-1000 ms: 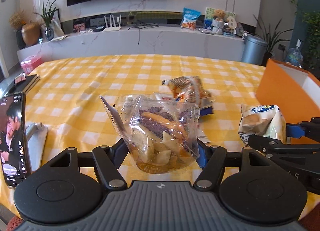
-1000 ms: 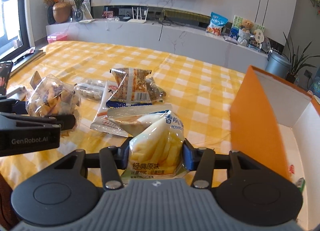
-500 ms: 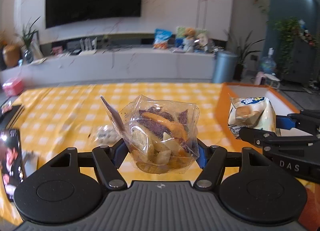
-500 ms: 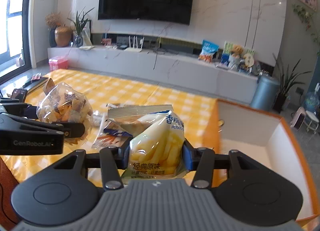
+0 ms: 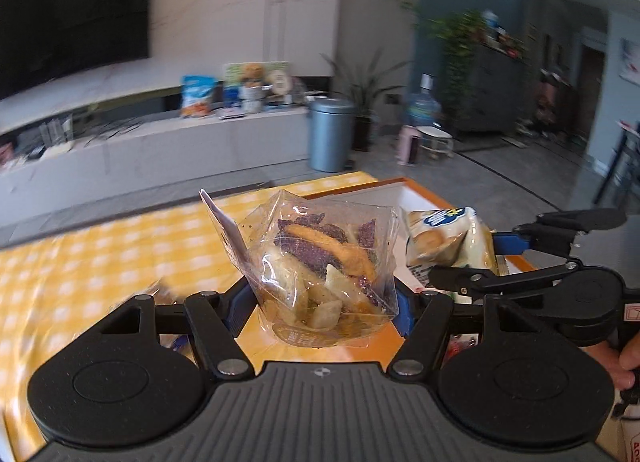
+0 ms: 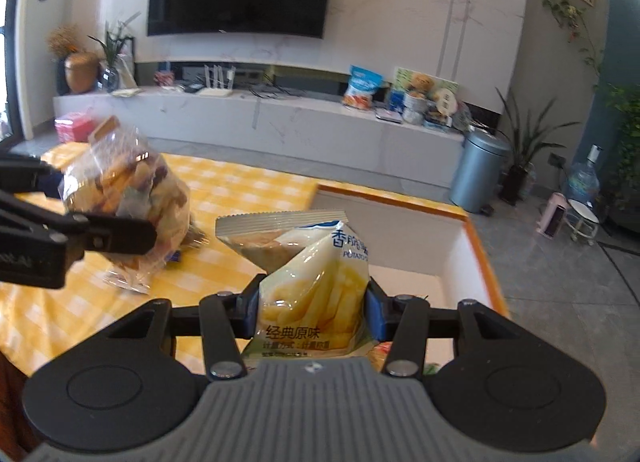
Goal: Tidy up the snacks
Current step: 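Carry the chip bag and fries bag over the orange box and lower them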
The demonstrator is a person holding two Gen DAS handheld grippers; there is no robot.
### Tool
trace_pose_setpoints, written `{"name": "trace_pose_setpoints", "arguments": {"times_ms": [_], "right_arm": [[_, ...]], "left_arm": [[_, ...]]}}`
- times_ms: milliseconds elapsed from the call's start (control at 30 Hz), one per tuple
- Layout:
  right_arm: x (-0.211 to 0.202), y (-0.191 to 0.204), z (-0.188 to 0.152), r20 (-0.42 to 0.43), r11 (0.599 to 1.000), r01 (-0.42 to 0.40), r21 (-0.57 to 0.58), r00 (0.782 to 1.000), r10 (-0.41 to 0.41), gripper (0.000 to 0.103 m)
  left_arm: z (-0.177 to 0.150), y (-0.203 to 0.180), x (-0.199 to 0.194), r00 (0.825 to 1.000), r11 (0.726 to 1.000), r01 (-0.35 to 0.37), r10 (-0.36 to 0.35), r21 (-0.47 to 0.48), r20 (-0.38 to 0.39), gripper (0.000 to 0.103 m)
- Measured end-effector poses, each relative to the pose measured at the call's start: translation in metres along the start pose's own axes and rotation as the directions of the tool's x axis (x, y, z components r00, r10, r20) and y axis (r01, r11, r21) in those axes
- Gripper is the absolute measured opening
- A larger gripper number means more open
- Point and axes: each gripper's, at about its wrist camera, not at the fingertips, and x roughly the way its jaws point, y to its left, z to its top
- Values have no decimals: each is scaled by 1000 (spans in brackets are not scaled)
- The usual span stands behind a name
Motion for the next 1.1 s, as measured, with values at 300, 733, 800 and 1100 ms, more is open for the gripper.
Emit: {"name": "trace_pose_setpoints", "arguments": {"times_ms": [300, 733, 800, 1100], "right_arm": [[13, -37, 3, -41, 995, 88, -38, 995, -90, 49], [73, -90, 12, -164, 998, 51, 31, 985, -45, 49], [86, -92, 12, -198, 999, 45, 24, 979, -40, 49], [128, -93, 3, -294, 995, 46, -87, 953, -69, 49]], "left_arm": [[25, -23, 55, 994, 988, 104, -99, 116, -43, 77], [25, -35, 133, 963, 914, 248, -195, 321, -187, 77], [24, -38, 144, 961, 907, 248, -185, 341, -206, 77], [16, -47, 175, 955, 906, 219, -122, 363, -270, 77]]}}
